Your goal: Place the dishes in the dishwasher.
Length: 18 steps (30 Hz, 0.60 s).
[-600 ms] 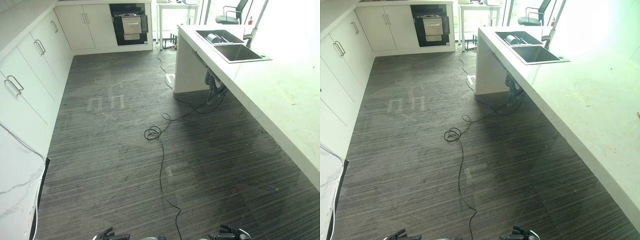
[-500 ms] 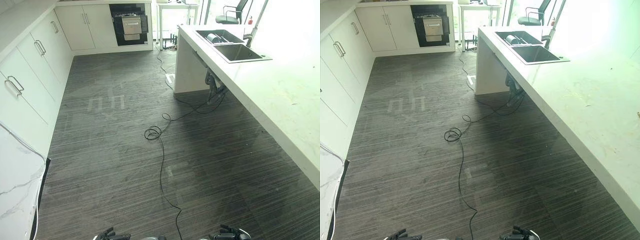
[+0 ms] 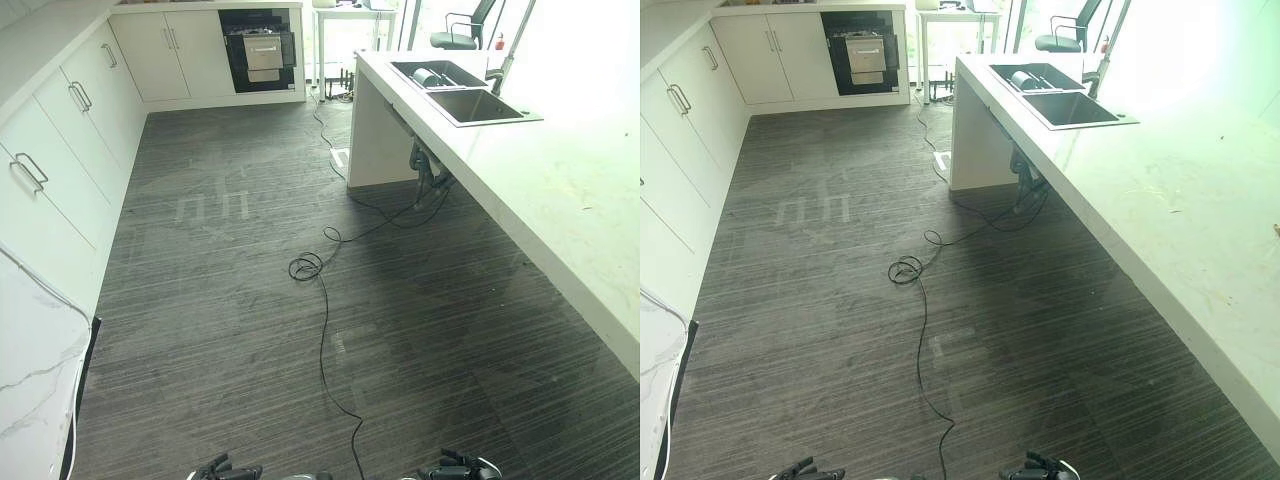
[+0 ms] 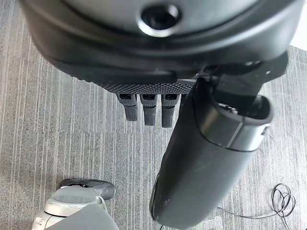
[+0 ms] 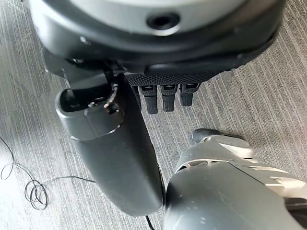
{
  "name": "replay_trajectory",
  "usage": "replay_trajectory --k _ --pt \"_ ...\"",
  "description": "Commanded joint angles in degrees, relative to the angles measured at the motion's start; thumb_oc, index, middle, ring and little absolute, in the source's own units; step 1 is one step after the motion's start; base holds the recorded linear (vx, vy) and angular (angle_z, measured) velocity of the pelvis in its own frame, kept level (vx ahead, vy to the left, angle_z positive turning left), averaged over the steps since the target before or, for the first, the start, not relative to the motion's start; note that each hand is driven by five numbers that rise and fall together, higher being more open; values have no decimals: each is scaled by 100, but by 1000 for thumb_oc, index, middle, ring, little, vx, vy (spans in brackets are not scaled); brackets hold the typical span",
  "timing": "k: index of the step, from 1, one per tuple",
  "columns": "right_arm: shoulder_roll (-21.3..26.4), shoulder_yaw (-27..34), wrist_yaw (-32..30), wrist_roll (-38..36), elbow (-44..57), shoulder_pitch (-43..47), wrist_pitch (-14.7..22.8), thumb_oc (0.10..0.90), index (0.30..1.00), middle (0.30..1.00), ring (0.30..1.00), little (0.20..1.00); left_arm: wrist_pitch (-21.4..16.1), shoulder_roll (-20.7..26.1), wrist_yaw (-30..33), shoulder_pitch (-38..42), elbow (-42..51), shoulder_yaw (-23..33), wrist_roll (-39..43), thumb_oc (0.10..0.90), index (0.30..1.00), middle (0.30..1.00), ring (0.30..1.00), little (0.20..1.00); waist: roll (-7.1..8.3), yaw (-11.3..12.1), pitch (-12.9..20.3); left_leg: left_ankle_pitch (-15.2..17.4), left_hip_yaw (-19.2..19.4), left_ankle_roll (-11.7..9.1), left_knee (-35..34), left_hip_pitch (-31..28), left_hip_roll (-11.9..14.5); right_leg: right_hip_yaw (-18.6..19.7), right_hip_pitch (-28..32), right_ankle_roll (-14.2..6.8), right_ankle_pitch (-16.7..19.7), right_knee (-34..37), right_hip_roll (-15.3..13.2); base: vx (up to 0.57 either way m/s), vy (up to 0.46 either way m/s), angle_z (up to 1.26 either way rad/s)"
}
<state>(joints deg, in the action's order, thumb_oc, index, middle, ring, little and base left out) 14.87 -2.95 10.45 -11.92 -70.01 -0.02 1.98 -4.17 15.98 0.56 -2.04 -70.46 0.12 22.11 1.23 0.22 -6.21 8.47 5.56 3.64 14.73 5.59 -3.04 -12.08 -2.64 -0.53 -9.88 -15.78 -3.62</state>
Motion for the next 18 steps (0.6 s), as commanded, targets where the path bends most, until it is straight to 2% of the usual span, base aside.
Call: replay_trajectory --k 1,11,18 --pt "197 -25 54 23 -132 -78 114 800 900 900 900 900 -275 26 -6 90 -22 20 32 800 900 900 900 900 -102 15 204 667 305 -571 246 -92 567 -59 -131 -573 -290 -141 -255 0 0 0" --pt "207 -21 66 -60 -80 -32 175 800 900 900 900 900 -355 11 -120 76 32 77 206 800 900 900 900 900 -113 44 196 670 286 -574 246 -107 562 -91 -107 -557 -305 -141 -255 0 0 0" --pt "258 -47 159 -310 320 15 498 800 900 900 900 900 -493 47 -177 122 430 184 642 800 900 900 900 900 -122 42 162 671 265 -583 246 -123 565 -90 -93 -535 -308 -141 -245 0 0 0"
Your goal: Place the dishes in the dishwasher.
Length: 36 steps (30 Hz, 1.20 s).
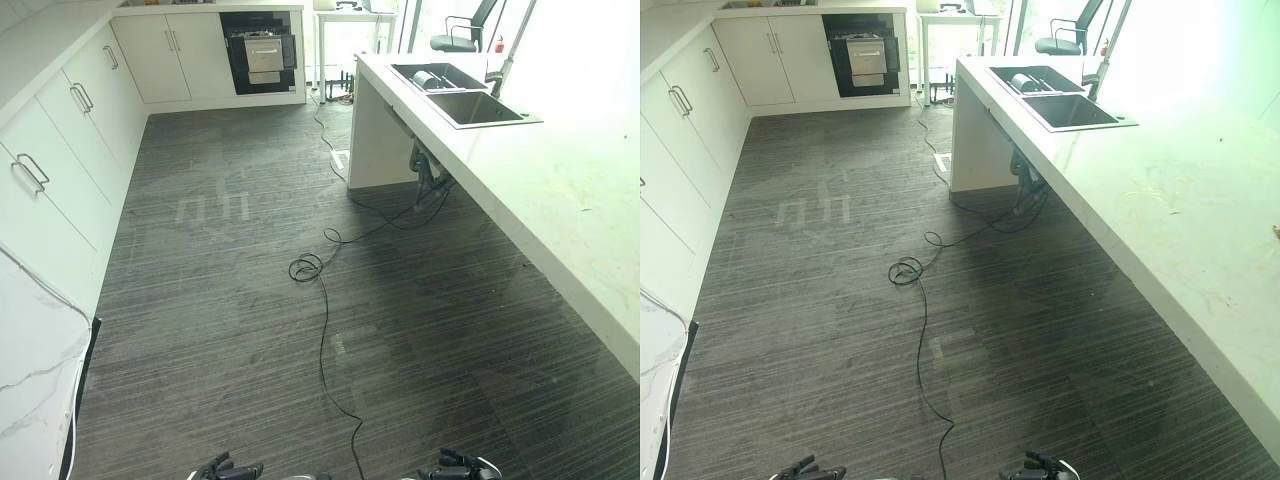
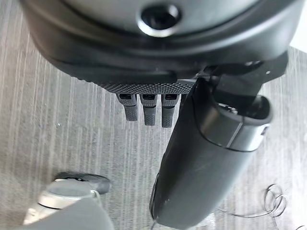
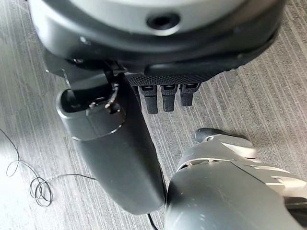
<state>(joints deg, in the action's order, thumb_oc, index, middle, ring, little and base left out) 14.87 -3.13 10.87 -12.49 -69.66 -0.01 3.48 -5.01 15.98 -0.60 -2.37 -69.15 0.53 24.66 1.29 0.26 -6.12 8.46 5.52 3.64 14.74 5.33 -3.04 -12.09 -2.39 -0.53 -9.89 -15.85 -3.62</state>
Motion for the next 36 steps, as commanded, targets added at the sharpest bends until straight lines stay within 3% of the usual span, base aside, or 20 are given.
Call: replay_trajectory --k 1,7,17,19,21,22,23,24,25,26,28,29,31,34,36 --pt "270 -39 126 -279 405 11 375 800 900 900 900 900 -471 48 -53 137 403 159 396 800 900 900 900 900 -129 42 149 670 264 -585 244 -101 565 -88 -113 -530 -307 -134 -243 0 0 0" --pt "325 -96 52 -646 1576 -43 596 800 900 900 900 900 -637 64 -44 -3 1209 234 535 800 900 900 900 900 -130 64 115 647 217 -604 244 -85 573 -108 -115 -496 -307 -134 -226 -8 -51 2" --pt "456 -58 -168 -495 3936 -396 423 800 900 900 900 900 -784 49 -34 -318 2340 437 616 800 900 900 900 900 -125 -16 -40 504 200 -641 244 -176 576 -80 -116 -347 -321 -134 -125 25 -110 4" --pt "515 3 -107 -472 4226 -413 388 800 900 900 900 900 -836 25 -94 -373 2489 472 776 800 900 900 900 900 -87 0 -146 285 272 -699 244 -226 516 -70 -105 -288 -301 -134 -173 33 -83 -2" --pt "562 41 -85 -435 4417 -421 394 800 900 900 900 900 -892 -6 -169 -379 2566 489 895 800 900 900 900 900 42 38 -251 -120 380 -744 244 -214 421 -22 -85 -234 -295 -134 -277 23 -104 -3" --pt "614 53 -91 -434 4564 -440 426 800 900 900 900 900 -916 -26 -252 -370 2639 496 1003 800 900 900 900 900 174 85 -375 -631 378 -828 466 -19 359 37 -55 -163 -287 -134 -360 6 -107 -13" --pt "625 54 -86 -435 4589 -445 449 800 900 900 900 900 -937 -27 -275 -367 2653 496 1037 800 900 900 900 900 179 86 -400 -705 356 -851 570 74 368 37 -53 -143 -287 -134 -352 0 -138 -28" --pt "703 70 -60 -452 4677 -457 556 800 900 900 900 900 -1022 -44 -417 -377 2739 485 1095 800 900 900 900 900 206 98 -515 -846 282 -867 1319 519 404 64 -29 -56 -294 -134 -328 24 -80 -12" --pt "733 85 -30 -442 4742 -480 633 800 900 900 900 900 -1057 -55 -490 -404 2841 470 1067 800 900 900 900 900 195 106 -552 -846 272 -840 1355 658 449 84 -19 -41 -300 -134 -286 41 -64 12" --pt "733 96 -22 -432 4771 -487 646 800 900 900 900 900 -1070 -60 -493 -420 2887 455 1049 800 900 900 900 900 191 106 -565 -852 300 -834 1236 663 479 93 -11 -48 -300 -134 -269 105 18 41" --pt "737 154 18 -384 4924 -534 678 800 900 900 900 900 -1131 -87 -530 -562 3103 392 908 800 900 900 900 900 151 102 -624 -868 500 -830 245 383 628 149 90 -132 -336 -134 -207 191 116 17" --pt "735 205 90 -393 5039 -591 701 800 900 900 900 900 -1138 -102 -541 -671 3240 396 883 800 900 900 900 900 -31 78 -605 -679 483 -904 244 663 956 143 101 -173 -375 -134 -23 212 199 8" --pt "737 302 221 -386 5244 -763 761 800 900 900 900 900 -1167 -135 -575 -869 3434 420 902 800 900 900 900 900 -206 42 -598 -773 363 -1076 244 933 1336 165 181 -190 -483 -134 151 231 240 3" --pt "812 400 393 -312 5412 -964 848 800 900 900 900 900 -1214 -173 -726 -1053 3546 516 988 800 900 900 900 900 -336 41 -575 -1047 245 -1199 244 1148 1577 245 306 -141 -646 -134 274 306 308 -18" --pt "915 409 505 -276 5533 -1094 871 800 900 900 900 900 -1274 -173 -747 -1139 3648 534 925 800 900 900 900 900 -331 59 -515 -786 389 -1171 244 1123 1607 196 549 -255 -762 -134 69 444 498 -29"
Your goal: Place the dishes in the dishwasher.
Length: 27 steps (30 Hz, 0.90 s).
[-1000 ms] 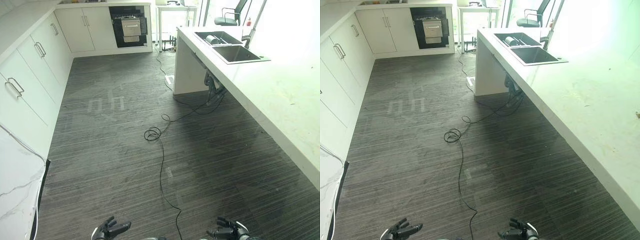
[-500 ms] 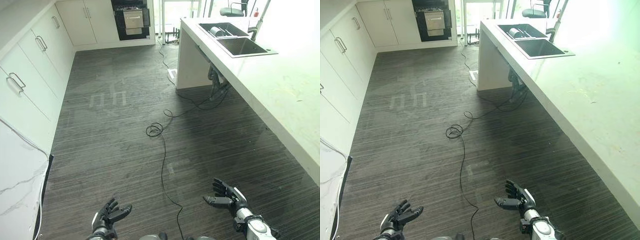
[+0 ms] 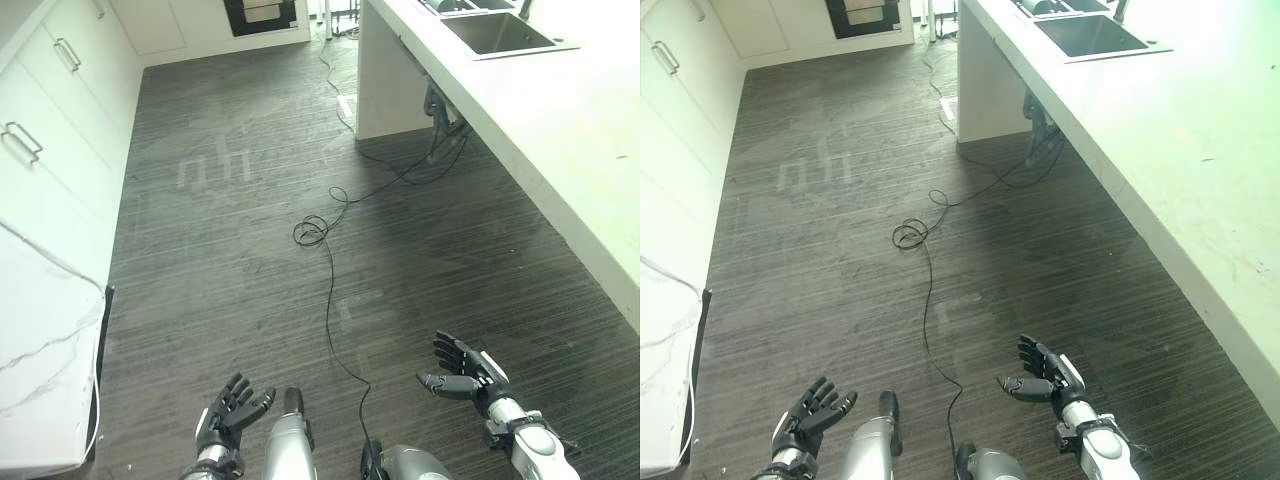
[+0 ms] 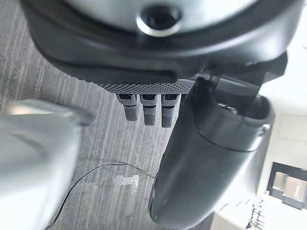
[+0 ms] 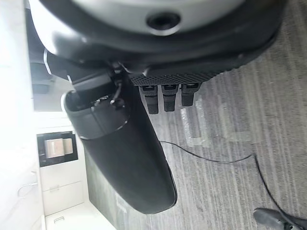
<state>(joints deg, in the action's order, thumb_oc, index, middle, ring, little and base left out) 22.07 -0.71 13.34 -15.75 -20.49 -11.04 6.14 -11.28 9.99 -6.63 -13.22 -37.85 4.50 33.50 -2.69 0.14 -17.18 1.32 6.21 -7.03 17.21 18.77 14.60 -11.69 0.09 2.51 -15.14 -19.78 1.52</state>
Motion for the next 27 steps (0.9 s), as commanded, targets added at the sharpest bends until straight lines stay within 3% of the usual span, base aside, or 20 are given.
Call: replay_trajectory --k 1,4,5,7,9,11,12,14,16,18,19,21,27 --pt "189 189 317 -41 694 -44 551 800 900 900 900 900 -635 483 -107 -50 599 156 -48 800 900 900 900 900 104 98 674 187 375 -22 -2 -300 -239 136 425 -653 -278 259 -559 321 375 -33" --pt "-20 182 138 -102 1070 -44 322 800 900 900 900 900 -394 821 -104 114 1057 208 -248 800 900 900 900 900 262 195 932 581 308 255 -2 -460 -575 -11 666 -1031 -207 259 -1008 297 417 -9" --pt "-39 187 111 -97 1102 -27 300 800 900 900 900 900 -392 841 -112 140 1077 208 -270 800 900 900 900 900 248 198 950 580 281 285 -2 -445 -589 -22 649 -1054 -134 259 -1021 200 336 15" --pt "-103 175 -8 -126 1220 41 217 800 900 900 900 900 -309 954 -175 248 1192 210 -274 800 900 900 900 900 329 171 935 676 205 455 -2 -546 -819 -74 722 -1245 393 259 -1199 127 213 33" --pt "-159 136 -98 -134 1288 113 191 800 900 900 900 900 -239 1008 -215 346 1297 162 -286 800 900 900 900 900 289 126 935 743 32 609 -2 -612 -975 -117 699 -1323 1252 259 -1222 134 206 36" --pt "-192 64 -168 -194 1348 159 189 800 900 900 900 900 -156 1045 -313 401 1443 116 -263 800 900 900 900 900 216 105 901 824 -151 746 -2 -725 -1122 -23 293 -1301 1721 -689 -1261 157 243 29" --pt "-211 -70 -225 -205 1308 270 245 800 900 900 900 900 -144 1074 -281 412 1638 17 -262 800 900 900 900 900 143 91 864 873 -187 784 -2 -853 -1199 -37 -321 -1154 1655 -1102 -1133 184 171 22" --pt "-188 -93 -214 -281 1298 313 263 800 900 900 900 900 -74 1141 -294 419 1795 3 -203 800 900 900 900 900 142 84 852 847 -161 745 -2 -880 -1214 -214 -438 -1057 1478 -691 -911 177 24 12" --pt "-155 -39 2 -413 1378 319 254 800 900 900 900 900 41 1222 -350 513 1975 41 -165 800 900 900 900 900 210 28 773 866 -48 663 -2 -943 -1206 -466 -482 -1028 1351 259 -675 169 -130 -5" --pt "-106 31 168 -545 1562 231 314 800 900 900 900 900 112 1279 -383 595 2220 62 -238 800 900 900 900 900 435 -69 648 976 139 650 -2 -1065 -1331 -361 -1172 -1134 1200 259 -923 242 -202 19" --pt "-65 74 167 -552 1687 189 359 800 900 900 900 900 107 1316 -373 631 2359 10 -242 800 900 900 900 900 500 -170 595 1074 196 673 -2 -1187 -1388 -223 -1614 -1202 1352 259 -1053 340 -206 -14" --pt "-33 109 137 -552 1793 161 433 800 900 900 900 900 13 1329 -413 653 2438 -40 -275 800 900 900 900 900 507 -269 565 1178 164 717 -2 -1335 -1457 -50 -2011 -1228 1421 259 -1131 335 -164 -31" --pt "100 222 -14 -482 2153 150 412 800 900 900 900 900 -96 1394 -409 448 2933 -54 -520 800 900 900 900 900 558 -330 758 1618 200 885 -2 -1841 -1592 -47 -1816 -1211 1401 259 -1112 378 -235 31"
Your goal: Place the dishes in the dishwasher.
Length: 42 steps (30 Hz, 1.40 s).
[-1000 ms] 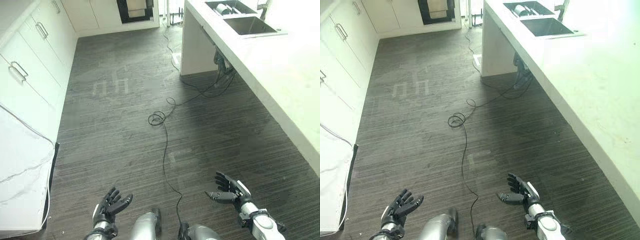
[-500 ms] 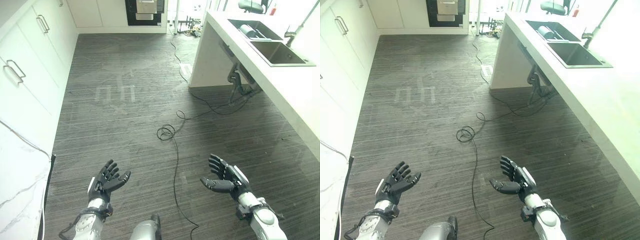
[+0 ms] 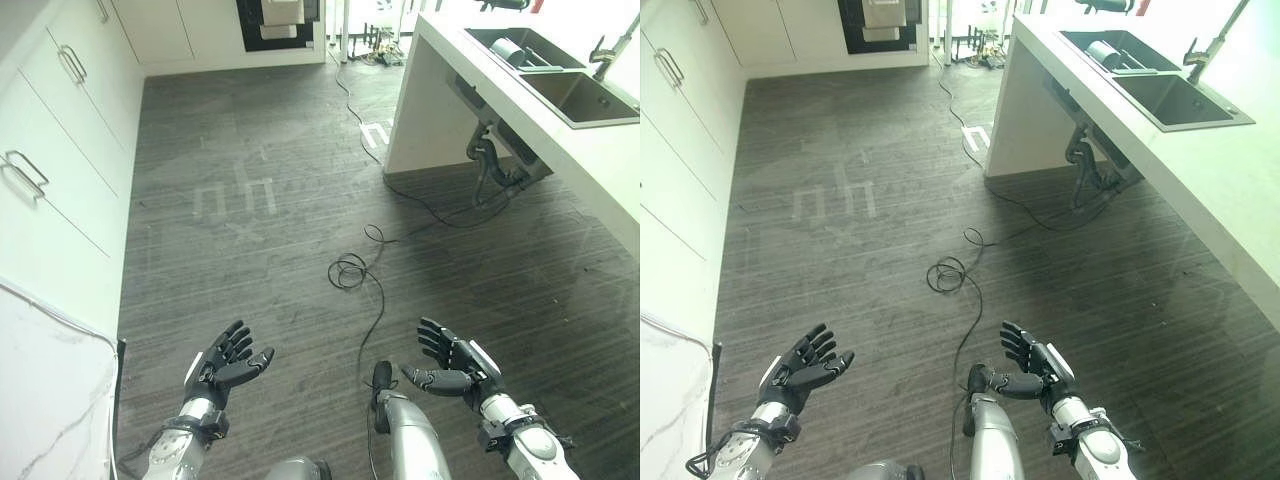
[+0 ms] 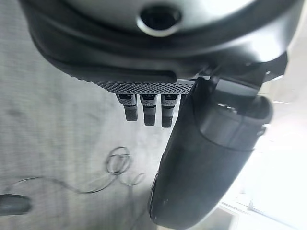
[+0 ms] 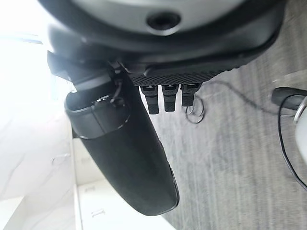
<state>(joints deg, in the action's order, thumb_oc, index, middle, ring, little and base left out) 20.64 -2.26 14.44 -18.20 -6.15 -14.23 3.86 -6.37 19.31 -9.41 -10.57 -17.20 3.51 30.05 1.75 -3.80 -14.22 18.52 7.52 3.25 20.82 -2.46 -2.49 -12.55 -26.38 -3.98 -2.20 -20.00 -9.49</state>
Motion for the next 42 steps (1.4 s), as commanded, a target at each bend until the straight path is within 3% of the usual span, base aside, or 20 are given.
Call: replay_trajectory --k 1,4,5,6,8,9,11,13,16,17,18,20,23,27,31,34,35,37,39,42 --pt "259 390 -147 -233 749 470 640 800 900 900 900 900 -563 466 -145 173 902 47 -152 800 900 900 900 900 97 70 482 -51 70 -148 -363 217 136 14 913 -556 86 281 8 381 -307 10" --pt "385 502 -222 -282 994 584 619 800 900 900 900 900 -579 441 -96 191 1157 35 -162 800 900 900 900 900 95 43 658 41 96 -251 -363 -51 147 -89 1138 -405 9 281 13 338 -288 -1" --pt "495 626 -262 -355 1295 689 589 800 900 900 900 900 -782 429 30 209 1436 49 -239 800 900 900 900 900 16 46 722 -116 107 -415 -363 -246 240 -116 1351 -255 -200 281 144 426 -431 -36" --pt "528 659 -228 -429 1469 734 591 800 900 900 900 900 -967 409 115 230 1497 36 -236 800 900 900 900 900 26 53 759 -563 66 -532 -363 -289 232 -66 1423 -141 -310 281 188 394 -390 -50" --pt "546 677 -195 -478 1558 724 593 800 900 900 900 900 -1052 396 128 223 1533 41 -195 800 900 900 900 900 40 65 773 -771 54 -585 -363 -290 223 -31 1460 -94 -370 281 202 165 -164 -34" --pt "568 700 -152 -438 1662 722 614 800 900 900 900 900 -1147 359 144 218 1588 45 -124 800 900 900 900 900 93 77 784 -1300 116 -693 -363 -441 208 41 1567 1 -491 281 210 195 -189 -30" --pt "617 692 -109 -382 1790 688 646 800 900 900 900 900 -1297 305 203 198 1727 33 -22 800 900 900 900 900 171 108 734 -1586 170 -786 403 -141 193 81 1723 119 -627 281 193 192 -193 -27" --pt "627 674 -105 -272 1866 661 686 800 900 900 900 900 -1419 218 282 134 1903 2 36 800 900 900 900 900 223 169 660 -1614 259 -759 993 500 317 64 1872 197 -722 281 194 143 -130 -20" --pt "673 619 -155 -350 1840 811 588 800 900 900 900 900 -1456 177 288 133 2049 48 -18 800 900 900 900 900 263 282 574 -1314 380 -583 184 609 327 184 1977 97 -787 281 226 201 16 -22" --pt "666 594 -108 -365 1831 866 565 800 900 900 900 900 -1530 213 268 54 2125 122 -88 800 900 900 900 900 100 305 523 -974 389 -589 -363 790 522 277 2033 8 -841 281 419 362 225 -23" --pt "662 632 8 -380 1895 791 580 800 900 900 900 900 -1686 262 201 -107 2174 239 -143 800 900 900 900 900 -108 340 527 -1006 18 -816 -363 1367 787 411 2108 -19 -955 281 687 362 254 -14" --pt "680 655 30 -354 1979 736 599 800 900 900 900 900 -1736 234 35 -288 2294 414 -49 800 900 900 900 900 -203 484 480 -1379 -372 -992 -363 1927 959 603 2322 45 -1190 281 871 312 224 -48" --pt "777 651 80 -425 2029 806 600 800 900 900 900 900 -1866 155 -10 -319 2321 444 -41 800 900 900 900 900 -242 584 457 -1426 -391 -1012 -363 2259 1088 603 2579 52 -1398 281 836 257 279 -62" --pt "795 684 165 -622 2265 753 401 800 900 900 900 900 -1774 298 195 -80 2308 441 -23 800 900 900 900 900 -215 572 637 -1346 -284 -860 -363 2012 1070 543 2942 -173 -1501 281 533 269 317 -53" --pt "623 804 84 -572 2399 613 443 800 900 900 900 900 -1787 465 82 196 2373 429 -216 800 900 900 900 900 -92 557 771 -1155 -415 -658 -363 1793 758 477 3047 -384 -1282 281 292 234 270 -14" --pt "478 806 -56 -552 2382 705 509 800 900 900 900 900 -1813 554 -36 370 2435 418 -396 800 900 900 900 900 15 549 804 -1037 -674 -391 -363 1683 370 489 3177 -574 -486 281 236 228 261 42" --pt "410 804 -38 -602 2421 697 544 800 900 900 900 900 -1799 576 -61 362 2519 428 -426 800 900 900 900 900 -11 536 825 -984 -775 -302 -363 1614 260 450 3295 -614 53 261 304 227 234 35" --pt "310 759 -25 -557 2521 655 586 800 900 900 900 900 -1830 581 -96 324 2623 428 -539 800 900 900 900 900 -70 507 778 -918 -848 -221 -363 1478 187 427 3028 -630 393 -577 361 182 220 21" --pt "287 677 -21 -558 2587 661 604 800 900 900 900 900 -1910 568 -89 269 2707 428 -660 800 900 900 900 900 -102 486 744 -858 -763 -205 -363 1367 203 396 2538 -582 417 -991 333 123 142 -7" --pt "391 648 28 -696 2566 682 661 800 900 900 900 900 -1907 707 -50 334 2863 469 -613 800 900 900 900 900 -86 450 668 -813 -465 -264 -363 1244 339 -9 2276 -437 103 -2 469 181 -35 -37"
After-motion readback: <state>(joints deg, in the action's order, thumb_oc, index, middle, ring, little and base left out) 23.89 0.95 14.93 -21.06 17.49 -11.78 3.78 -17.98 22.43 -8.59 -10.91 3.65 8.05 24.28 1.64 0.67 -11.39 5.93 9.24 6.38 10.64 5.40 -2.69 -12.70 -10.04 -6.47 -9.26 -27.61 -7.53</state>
